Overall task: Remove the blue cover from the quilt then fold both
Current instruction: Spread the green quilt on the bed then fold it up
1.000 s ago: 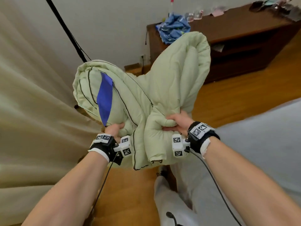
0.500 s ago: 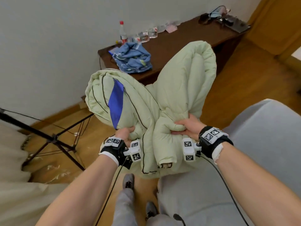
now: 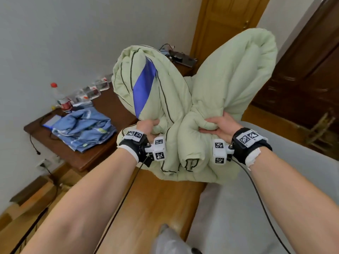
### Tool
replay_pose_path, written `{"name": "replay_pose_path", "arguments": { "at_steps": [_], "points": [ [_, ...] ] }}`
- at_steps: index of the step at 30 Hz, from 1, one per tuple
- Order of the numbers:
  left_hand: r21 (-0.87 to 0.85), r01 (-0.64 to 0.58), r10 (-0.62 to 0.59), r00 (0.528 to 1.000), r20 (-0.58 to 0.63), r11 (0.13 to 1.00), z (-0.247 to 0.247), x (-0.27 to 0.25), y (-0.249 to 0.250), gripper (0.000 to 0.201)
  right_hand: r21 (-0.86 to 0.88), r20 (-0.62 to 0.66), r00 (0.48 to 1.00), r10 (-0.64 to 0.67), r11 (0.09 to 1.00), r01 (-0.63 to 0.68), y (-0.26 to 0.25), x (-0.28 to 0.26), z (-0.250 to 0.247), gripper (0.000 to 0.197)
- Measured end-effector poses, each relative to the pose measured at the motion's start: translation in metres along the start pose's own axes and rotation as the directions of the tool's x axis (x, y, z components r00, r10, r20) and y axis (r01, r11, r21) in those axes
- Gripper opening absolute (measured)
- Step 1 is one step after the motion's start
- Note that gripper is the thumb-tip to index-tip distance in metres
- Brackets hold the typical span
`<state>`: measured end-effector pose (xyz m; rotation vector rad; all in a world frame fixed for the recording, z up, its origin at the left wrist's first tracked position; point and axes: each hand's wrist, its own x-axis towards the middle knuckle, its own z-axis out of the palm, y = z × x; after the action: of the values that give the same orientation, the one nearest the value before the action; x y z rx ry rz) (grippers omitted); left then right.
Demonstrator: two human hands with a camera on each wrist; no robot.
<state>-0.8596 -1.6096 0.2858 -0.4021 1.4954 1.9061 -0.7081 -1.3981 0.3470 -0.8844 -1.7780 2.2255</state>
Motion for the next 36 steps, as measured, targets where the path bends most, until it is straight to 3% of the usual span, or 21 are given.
{"name": "replay_pose_path", "arguments": {
  "at_steps": [4, 9, 16, 19, 22, 24, 27, 28, 30, 31, 32, 34, 35, 36],
  "points": [
    [-0.075, -0.056, 0.054, 0.998, -0.024, 0.996, 0.021, 0.063, 0.063, 0.042, -0.027, 0.071, 0.996, -0.047, 0.998, 0.049, -0.051, 0.089, 0.02, 0.052],
    [-0.197, -0.155, 0.122, 0.978, -0.168, 0.968, 0.04, 0.144, 0.136, 0.043, -0.106, 0.232, 0.972, -0.028, 0.993, 0.054, -0.118, 0.236, 0.055, 0.057],
    [-0.404, -0.223, 0.076, 0.934, -0.349, 0.887, 0.052, 0.263, 0.203, 0.052, -0.241, 0.495, 0.867, 0.053, 0.967, 0.078, -0.197, 0.43, 0.118, 0.06],
    [-0.471, -0.269, 0.062, 0.91, -0.409, 0.84, 0.047, 0.326, 0.225, 0.072, -0.288, 0.551, 0.827, 0.108, 0.955, 0.068, -0.222, 0.514, 0.148, 0.061],
    [-0.51, -0.306, 0.03, 0.877, -0.479, 0.804, 0.038, 0.389, 0.244, 0.066, -0.359, 0.586, 0.792, 0.175, 0.931, 0.06, -0.23, 0.602, 0.175, 0.058],
    [-0.45, -0.327, -0.004, 0.805, -0.593, 0.831, 0.035, 0.423, 0.258, 0.064, -0.406, 0.531, 0.817, 0.227, 0.914, 0.01, -0.228, 0.665, 0.177, 0.054],
    [-0.262, -0.211, -0.048, 0.687, -0.725, 0.942, 0.043, 0.46, 0.272, 0.059, -0.536, 0.379, 0.899, 0.221, 0.844, 0.018, -0.218, 0.774, 0.157, 0.049],
    [-0.162, -0.124, -0.038, 0.67, -0.742, 0.979, 0.048, 0.465, 0.273, 0.053, -0.628, 0.33, 0.922, 0.204, 0.776, 0.053, -0.212, 0.811, 0.147, 0.054],
    [0.104, 0.046, 0.06, 0.566, -0.822, 0.994, 0.041, 0.482, 0.273, 0.046, -0.787, 0.265, 0.954, 0.143, 0.603, 0.128, -0.21, 0.861, 0.127, 0.07],
    [0.114, 0.075, 0.064, 0.486, -0.872, 0.991, 0.046, 0.485, 0.278, 0.055, -0.829, 0.252, 0.96, 0.121, 0.539, 0.15, -0.22, 0.876, 0.121, 0.07],
    [0.057, 0.022, 0.044, 0.367, -0.929, 0.998, 0.057, 0.484, 0.287, 0.07, -0.854, 0.221, 0.971, 0.09, 0.5, 0.147, -0.231, 0.893, 0.116, 0.065],
    [-0.028, 0.095, -0.046, 0.183, -0.982, 0.995, 0.102, 0.48, 0.304, 0.093, -0.883, 0.206, 0.978, 0.036, 0.438, 0.17, -0.254, 0.924, 0.104, 0.064],
    [-0.016, 0.123, -0.031, 0.122, -0.992, 0.992, 0.126, 0.484, 0.312, 0.095, -0.899, 0.219, 0.975, 0.031, 0.395, 0.189, -0.26, 0.94, 0.098, 0.07],
    [0.035, 0.131, 0.021, 0.106, -0.994, 0.991, 0.15, 0.491, 0.321, 0.094, -0.916, 0.245, 0.969, 0.035, 0.335, 0.219, -0.264, 0.955, 0.093, 0.076]
  ]
}}
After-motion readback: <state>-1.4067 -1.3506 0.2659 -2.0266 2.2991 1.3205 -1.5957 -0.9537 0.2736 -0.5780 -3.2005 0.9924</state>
